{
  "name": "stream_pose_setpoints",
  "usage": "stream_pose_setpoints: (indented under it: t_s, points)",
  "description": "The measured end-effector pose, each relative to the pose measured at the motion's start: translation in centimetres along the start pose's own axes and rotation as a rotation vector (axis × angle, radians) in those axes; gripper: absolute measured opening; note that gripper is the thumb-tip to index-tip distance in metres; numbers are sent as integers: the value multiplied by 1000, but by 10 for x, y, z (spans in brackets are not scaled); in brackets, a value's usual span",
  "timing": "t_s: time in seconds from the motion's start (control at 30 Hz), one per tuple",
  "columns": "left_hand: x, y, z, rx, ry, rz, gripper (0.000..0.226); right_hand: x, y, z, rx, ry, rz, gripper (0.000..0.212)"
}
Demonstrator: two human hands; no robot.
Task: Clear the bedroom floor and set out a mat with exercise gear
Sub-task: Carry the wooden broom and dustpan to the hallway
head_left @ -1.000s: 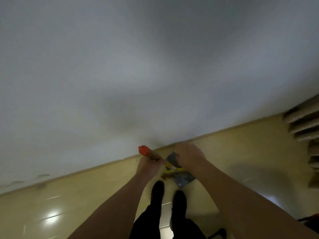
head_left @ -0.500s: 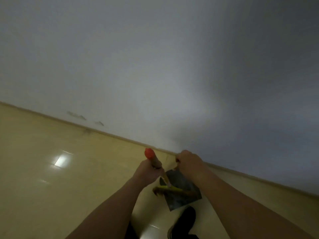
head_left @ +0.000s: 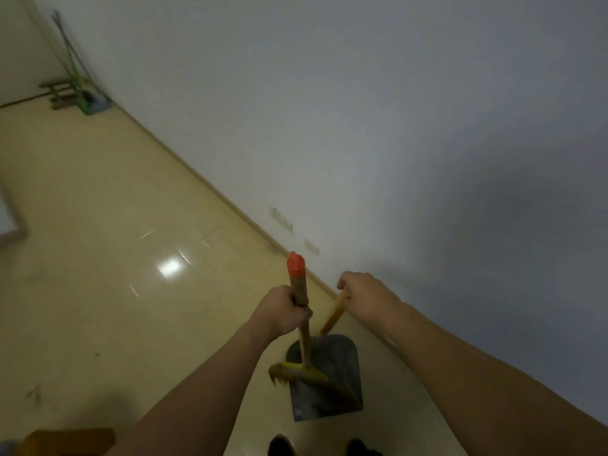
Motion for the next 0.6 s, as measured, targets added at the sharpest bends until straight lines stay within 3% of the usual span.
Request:
stream_pose_setpoints:
  t_s: [0.4, 0.6]
  points:
    - [62, 274, -59, -86, 135, 356, 16, 207, 73, -227, -44, 344, 1, 15]
    - [86, 390, -86, -110, 179, 454, 26, 294, 107, -331, -75, 467, -3, 10]
Point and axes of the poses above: each hand's wrist, its own x-axis towards the middle knuckle, its own y-axis out of the back of the hand, z = x × y, the point moved 4 cm from there along x, towards the middle knuckle, and after that the axes turned 8 degrees about -z, right-handed, at the moved point
